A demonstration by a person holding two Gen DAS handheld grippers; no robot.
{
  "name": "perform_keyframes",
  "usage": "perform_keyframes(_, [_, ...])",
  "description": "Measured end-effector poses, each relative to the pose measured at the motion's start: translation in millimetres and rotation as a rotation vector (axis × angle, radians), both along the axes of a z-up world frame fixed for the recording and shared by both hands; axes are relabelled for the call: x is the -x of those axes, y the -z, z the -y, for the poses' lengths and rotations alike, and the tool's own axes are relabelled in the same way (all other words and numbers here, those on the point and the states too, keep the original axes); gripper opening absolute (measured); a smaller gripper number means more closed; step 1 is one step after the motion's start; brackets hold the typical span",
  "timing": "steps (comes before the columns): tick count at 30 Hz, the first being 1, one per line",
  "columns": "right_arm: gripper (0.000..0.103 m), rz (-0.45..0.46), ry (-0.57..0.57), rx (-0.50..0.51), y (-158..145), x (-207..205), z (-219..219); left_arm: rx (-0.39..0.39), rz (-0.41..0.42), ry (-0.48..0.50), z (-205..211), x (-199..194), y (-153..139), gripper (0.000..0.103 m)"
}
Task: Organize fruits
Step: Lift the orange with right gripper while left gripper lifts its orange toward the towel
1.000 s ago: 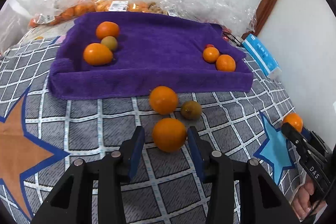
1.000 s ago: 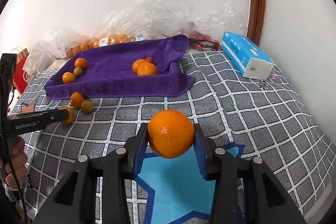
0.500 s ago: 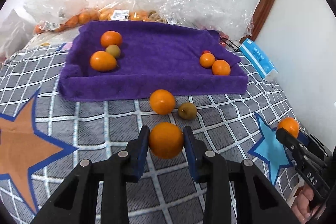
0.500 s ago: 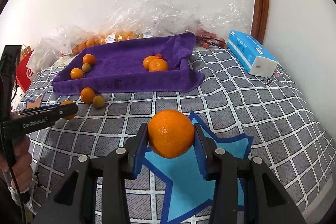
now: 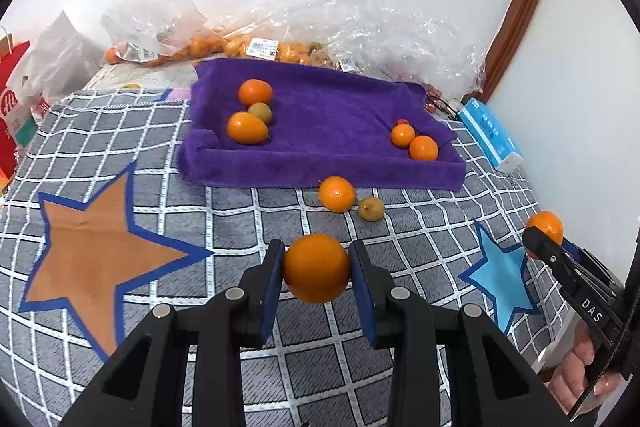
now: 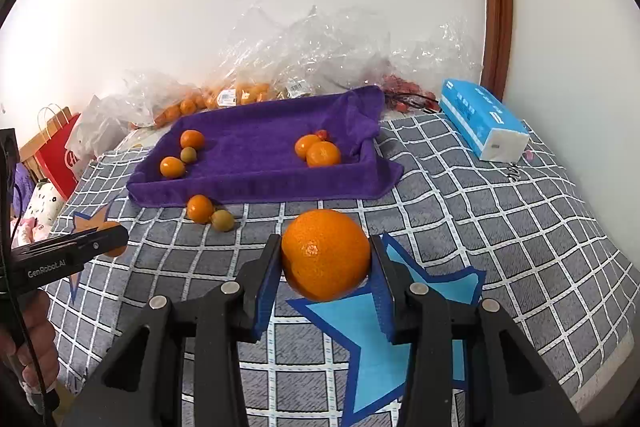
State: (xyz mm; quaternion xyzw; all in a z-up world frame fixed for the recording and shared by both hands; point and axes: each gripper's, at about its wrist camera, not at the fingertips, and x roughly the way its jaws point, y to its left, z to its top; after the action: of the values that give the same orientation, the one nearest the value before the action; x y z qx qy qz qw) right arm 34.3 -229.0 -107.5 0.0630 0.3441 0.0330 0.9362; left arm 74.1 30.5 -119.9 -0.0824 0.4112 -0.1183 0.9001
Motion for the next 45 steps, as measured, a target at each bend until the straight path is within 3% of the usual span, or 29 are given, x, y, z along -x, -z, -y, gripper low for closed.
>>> perform_keyframes(12, [0.042,0.018,-0.014,-0.011,-24,-3,-9,0.019,0.050,-0.003,-7,8,-33,0.031])
perform_keyframes(33, [0.042,0.052,-0.023,-0.001,-56,-49,-17,0.065,0.084,-0.024,-19,-30,-57,0.031])
perform_keyframes(45, [0.042,0.040,-0.032,-0.013,-59,-68,-23,0.079,0.086,-0.035,-29,-41,-63,0.032])
